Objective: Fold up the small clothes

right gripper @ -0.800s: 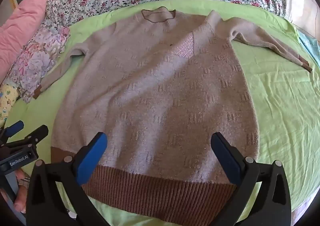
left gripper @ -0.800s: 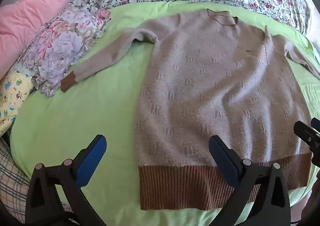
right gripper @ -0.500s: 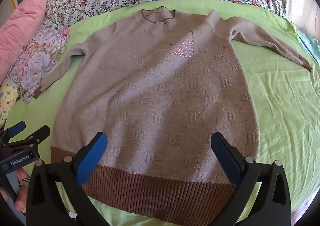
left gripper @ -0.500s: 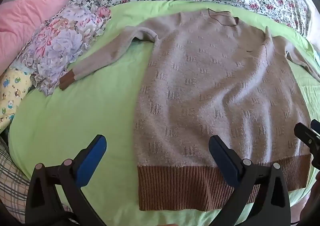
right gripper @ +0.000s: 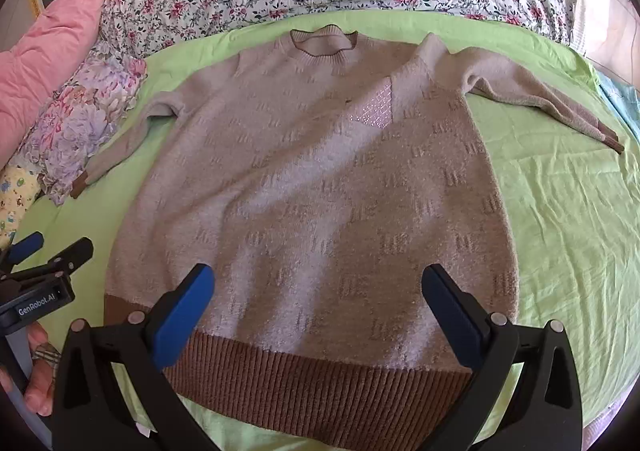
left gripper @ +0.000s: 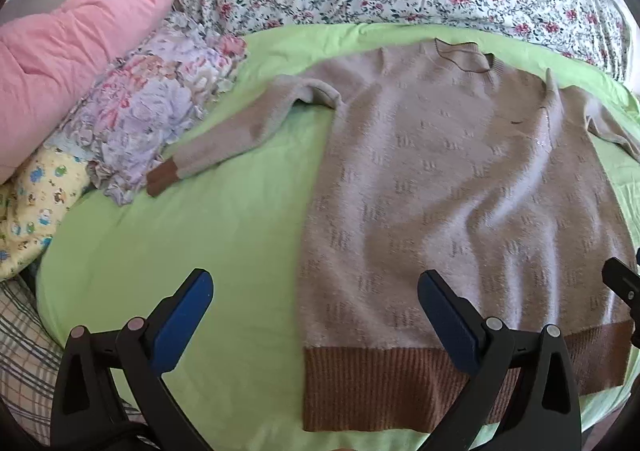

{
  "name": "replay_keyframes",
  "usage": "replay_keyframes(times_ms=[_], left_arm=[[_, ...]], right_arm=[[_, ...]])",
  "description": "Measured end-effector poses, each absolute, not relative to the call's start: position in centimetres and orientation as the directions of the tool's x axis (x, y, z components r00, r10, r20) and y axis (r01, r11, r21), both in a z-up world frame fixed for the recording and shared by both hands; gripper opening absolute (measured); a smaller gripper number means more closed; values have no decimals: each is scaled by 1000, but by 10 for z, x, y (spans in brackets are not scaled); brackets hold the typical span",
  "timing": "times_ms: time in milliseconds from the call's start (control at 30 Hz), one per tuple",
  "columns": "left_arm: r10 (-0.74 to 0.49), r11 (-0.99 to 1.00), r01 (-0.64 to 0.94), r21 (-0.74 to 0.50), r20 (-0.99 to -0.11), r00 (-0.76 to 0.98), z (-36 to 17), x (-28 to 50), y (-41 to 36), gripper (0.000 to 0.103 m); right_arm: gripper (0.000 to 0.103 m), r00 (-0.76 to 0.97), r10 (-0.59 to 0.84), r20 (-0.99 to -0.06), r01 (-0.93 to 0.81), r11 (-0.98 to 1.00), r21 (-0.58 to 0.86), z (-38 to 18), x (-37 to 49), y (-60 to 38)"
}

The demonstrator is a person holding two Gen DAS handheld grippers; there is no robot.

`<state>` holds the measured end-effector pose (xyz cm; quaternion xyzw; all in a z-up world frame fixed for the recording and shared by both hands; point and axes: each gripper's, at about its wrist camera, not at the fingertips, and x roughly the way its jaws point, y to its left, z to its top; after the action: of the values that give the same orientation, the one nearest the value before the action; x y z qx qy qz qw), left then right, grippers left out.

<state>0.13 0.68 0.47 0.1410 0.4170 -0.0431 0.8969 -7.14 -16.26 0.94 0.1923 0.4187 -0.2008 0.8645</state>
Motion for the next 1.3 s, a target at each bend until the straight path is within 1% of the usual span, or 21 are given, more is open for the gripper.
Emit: replay_keyframes(times_ms=[467,1300], left_arm=[[83,957,153,245,-739,669,6,3,14,102],[65,961,162,226,-747,661,5,2,12,102]], right_arm=[[103,567,-202,-799,503,853,141,10,-71,-161],[103,566,-207,-798,504,853,136,9,-74,-163]])
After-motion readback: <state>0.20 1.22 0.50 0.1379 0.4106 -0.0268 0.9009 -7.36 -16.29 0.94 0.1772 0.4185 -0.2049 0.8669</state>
